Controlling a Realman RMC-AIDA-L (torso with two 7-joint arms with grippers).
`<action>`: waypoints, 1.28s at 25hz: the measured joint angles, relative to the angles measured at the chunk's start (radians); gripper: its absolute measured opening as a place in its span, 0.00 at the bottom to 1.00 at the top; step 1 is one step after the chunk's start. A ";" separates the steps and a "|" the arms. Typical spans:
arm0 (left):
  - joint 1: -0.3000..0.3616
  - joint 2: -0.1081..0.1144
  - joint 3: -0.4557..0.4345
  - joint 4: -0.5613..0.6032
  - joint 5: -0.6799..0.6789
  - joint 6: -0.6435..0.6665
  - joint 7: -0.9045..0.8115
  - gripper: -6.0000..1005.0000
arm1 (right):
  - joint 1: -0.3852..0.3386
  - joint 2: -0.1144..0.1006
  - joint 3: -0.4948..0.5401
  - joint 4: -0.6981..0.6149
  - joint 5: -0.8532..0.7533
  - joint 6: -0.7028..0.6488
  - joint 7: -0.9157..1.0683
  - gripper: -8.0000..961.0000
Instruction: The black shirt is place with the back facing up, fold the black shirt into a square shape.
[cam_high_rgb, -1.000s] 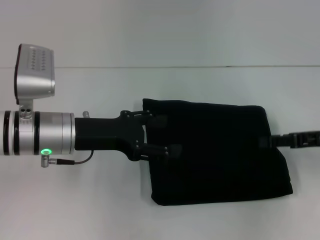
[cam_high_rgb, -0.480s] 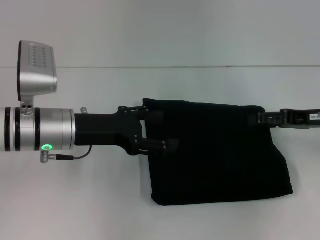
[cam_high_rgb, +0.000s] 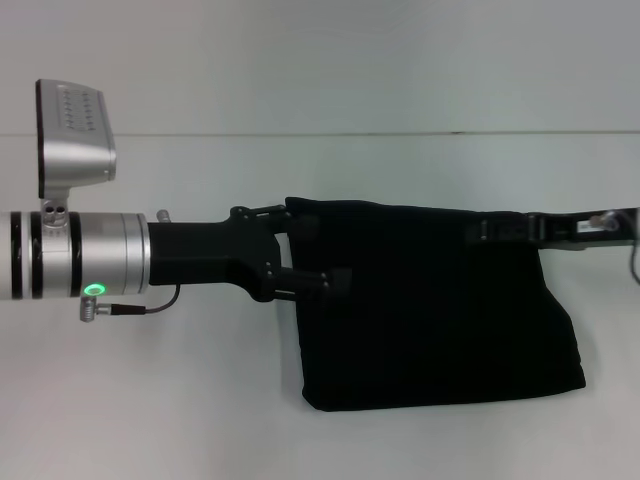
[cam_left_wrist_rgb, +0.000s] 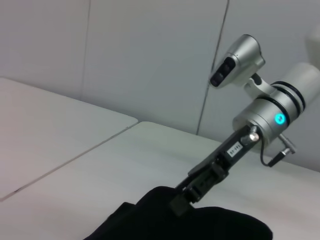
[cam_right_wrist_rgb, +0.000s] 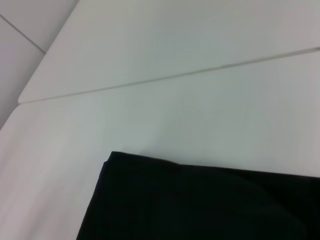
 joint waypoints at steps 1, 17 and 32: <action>0.000 0.000 0.000 0.000 -0.001 -0.006 -0.001 0.93 | 0.007 0.006 -0.001 0.008 0.000 0.014 -0.003 0.90; -0.006 0.001 0.001 -0.004 0.000 -0.016 -0.002 0.93 | 0.001 0.071 -0.003 -0.006 0.123 0.145 -0.193 0.90; 0.001 -0.005 0.001 -0.006 0.000 -0.012 -0.002 0.93 | -0.009 0.078 -0.012 0.013 0.117 0.186 -0.210 0.90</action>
